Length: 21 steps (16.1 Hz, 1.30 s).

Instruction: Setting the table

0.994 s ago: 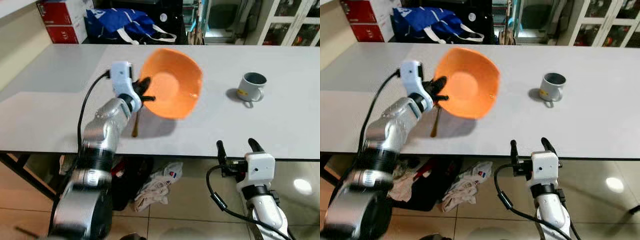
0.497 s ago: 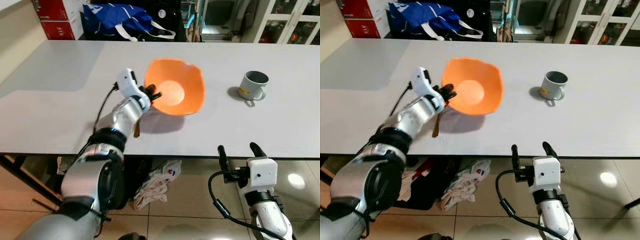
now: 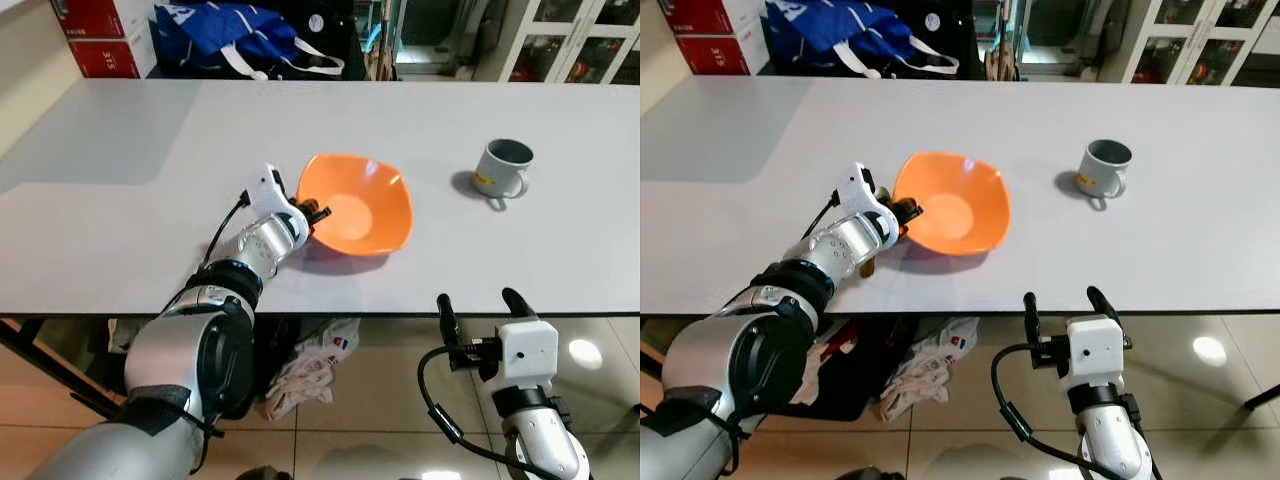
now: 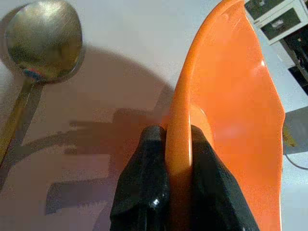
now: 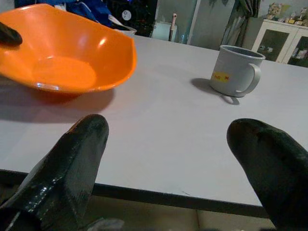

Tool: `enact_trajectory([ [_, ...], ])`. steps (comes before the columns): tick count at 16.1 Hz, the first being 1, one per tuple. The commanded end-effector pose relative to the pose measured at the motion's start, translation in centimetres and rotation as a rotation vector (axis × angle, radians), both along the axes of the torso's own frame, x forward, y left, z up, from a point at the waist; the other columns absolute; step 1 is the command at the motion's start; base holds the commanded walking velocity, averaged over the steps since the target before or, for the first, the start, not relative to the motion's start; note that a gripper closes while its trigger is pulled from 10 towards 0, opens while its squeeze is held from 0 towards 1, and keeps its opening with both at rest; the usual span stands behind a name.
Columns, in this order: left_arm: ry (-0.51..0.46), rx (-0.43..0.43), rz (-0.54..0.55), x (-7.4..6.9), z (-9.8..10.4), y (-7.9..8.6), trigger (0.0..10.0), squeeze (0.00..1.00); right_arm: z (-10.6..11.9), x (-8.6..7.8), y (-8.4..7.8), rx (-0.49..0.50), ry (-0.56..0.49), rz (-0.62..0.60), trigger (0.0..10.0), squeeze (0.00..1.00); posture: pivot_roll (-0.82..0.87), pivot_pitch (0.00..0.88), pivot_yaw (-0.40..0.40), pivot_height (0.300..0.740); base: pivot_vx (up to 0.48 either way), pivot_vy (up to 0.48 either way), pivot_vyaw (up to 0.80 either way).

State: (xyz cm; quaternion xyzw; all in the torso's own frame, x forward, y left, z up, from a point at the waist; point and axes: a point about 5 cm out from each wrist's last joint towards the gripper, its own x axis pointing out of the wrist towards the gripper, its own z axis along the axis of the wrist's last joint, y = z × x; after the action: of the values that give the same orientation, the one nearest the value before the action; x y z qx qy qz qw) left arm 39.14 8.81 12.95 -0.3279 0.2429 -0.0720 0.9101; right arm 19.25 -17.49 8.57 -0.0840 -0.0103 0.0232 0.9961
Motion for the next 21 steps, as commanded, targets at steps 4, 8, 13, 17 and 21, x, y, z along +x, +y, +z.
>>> enact_trajectory([
  [4, -0.029, 0.001, 0.029, 0.7, 1.5, 0.2, 10.0, 0.00, 0.4, -0.1, 0.2, -0.007, -0.001, 0.006, 10.0, 0.00, -0.23, 0.021, 0.038, 0.740, 0.000, 0.000, 0.00],
  [8, -0.017, 0.015, 0.046, 0.6, 1.1, 0.5, 10.0, 1.00, 0.5, -0.2, 0.2, -0.009, 0.001, 0.005, 10.0, 0.00, -0.24, 0.028, 0.037, 0.740, 0.000, 0.000, 0.00],
  [13, -0.019, 0.053, 0.033, 0.5, 0.7, 0.6, 10.0, 1.00, 0.7, -0.5, 0.1, -0.014, 0.006, 0.005, 10.0, 0.00, -0.25, 0.035, 0.031, 0.740, 0.000, 0.000, 0.00],
  [17, -0.020, 0.104, -0.004, 0.4, 0.5, 0.6, 10.0, 1.00, 0.5, -0.5, 0.1, -0.016, 0.012, 0.003, 10.0, 0.00, -0.25, 0.035, 0.031, 0.740, 0.000, 0.000, 0.00],
  [21, 0.000, 0.178, -0.006, 0.2, 0.0, 1.2, 10.0, 1.00, 0.4, -0.4, 0.1, -0.013, 0.014, 0.003, 10.0, 0.00, -0.24, 0.034, 0.034, 0.740, 0.000, 0.000, 0.00],
])
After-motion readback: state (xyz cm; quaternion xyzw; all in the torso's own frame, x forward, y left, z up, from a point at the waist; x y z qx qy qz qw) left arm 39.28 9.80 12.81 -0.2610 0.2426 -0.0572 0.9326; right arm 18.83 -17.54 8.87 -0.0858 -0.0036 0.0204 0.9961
